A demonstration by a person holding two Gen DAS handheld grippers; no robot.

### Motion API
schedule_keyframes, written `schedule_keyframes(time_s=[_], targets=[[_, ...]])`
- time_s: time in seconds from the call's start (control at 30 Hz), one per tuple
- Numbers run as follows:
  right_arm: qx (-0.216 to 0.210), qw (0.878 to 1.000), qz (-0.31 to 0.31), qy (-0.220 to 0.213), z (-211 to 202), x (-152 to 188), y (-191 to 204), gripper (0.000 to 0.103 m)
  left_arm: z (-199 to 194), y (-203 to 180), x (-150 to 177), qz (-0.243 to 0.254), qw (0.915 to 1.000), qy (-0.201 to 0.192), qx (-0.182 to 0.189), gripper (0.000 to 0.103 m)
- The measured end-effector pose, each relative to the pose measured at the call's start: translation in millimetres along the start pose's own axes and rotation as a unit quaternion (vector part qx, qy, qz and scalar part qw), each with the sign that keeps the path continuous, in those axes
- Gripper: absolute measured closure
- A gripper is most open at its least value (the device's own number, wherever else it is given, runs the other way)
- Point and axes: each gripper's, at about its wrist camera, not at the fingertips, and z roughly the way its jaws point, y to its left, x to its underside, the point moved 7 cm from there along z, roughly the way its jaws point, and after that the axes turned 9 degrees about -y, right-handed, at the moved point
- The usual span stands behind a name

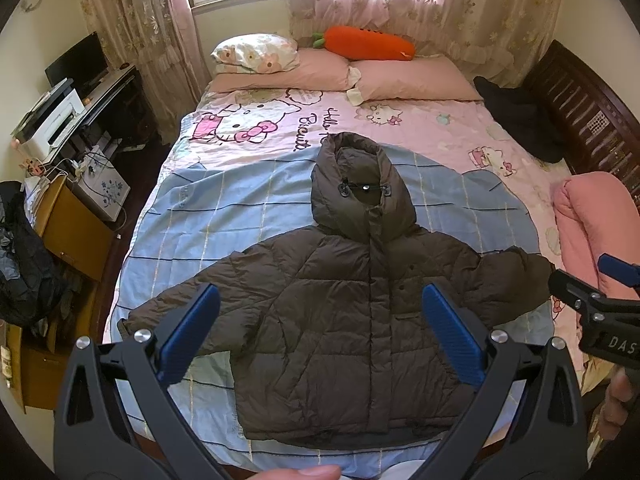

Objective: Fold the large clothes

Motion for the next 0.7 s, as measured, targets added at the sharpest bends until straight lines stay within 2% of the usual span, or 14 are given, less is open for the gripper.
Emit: schedule_keyframes(time_s=[0.3, 0.7], targets=[[0.0, 1.0, 0.0, 0.001, 1.0, 2.4, 1.0, 0.001, -0.4, 1.1, -0.5, 0.004, 0.9999, -0.003, -0.014, 0.002], [-0.009, 1.0, 0.005, 0.015, 7.7, 8.7, -0.2, 0.001, 5.0, -1.0, 0.3, 0.004, 1.0, 0.004, -0.004, 0.002]])
